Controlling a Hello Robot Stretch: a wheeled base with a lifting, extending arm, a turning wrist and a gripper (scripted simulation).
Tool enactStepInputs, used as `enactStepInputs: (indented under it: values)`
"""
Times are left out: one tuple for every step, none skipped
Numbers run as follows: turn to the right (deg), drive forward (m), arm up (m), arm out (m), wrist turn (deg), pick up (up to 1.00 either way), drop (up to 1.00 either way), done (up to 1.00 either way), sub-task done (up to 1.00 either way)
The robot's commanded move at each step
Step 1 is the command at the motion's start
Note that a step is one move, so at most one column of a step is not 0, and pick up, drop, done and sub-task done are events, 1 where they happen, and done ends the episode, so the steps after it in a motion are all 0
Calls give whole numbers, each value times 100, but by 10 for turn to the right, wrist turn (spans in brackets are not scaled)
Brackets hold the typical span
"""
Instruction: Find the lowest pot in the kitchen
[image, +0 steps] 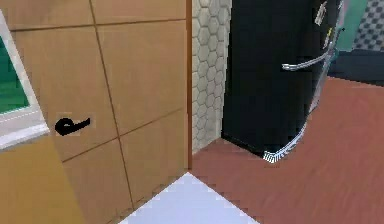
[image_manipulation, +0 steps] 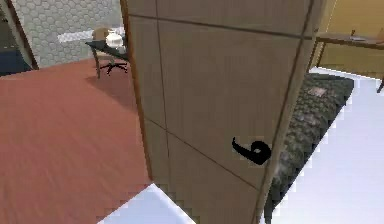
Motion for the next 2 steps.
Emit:
enactStepInputs:
  values:
    - [450, 0, 0, 0, 0, 0, 0, 0, 0]
    - [90, 0, 0, 0, 0, 0, 0, 0, 0]
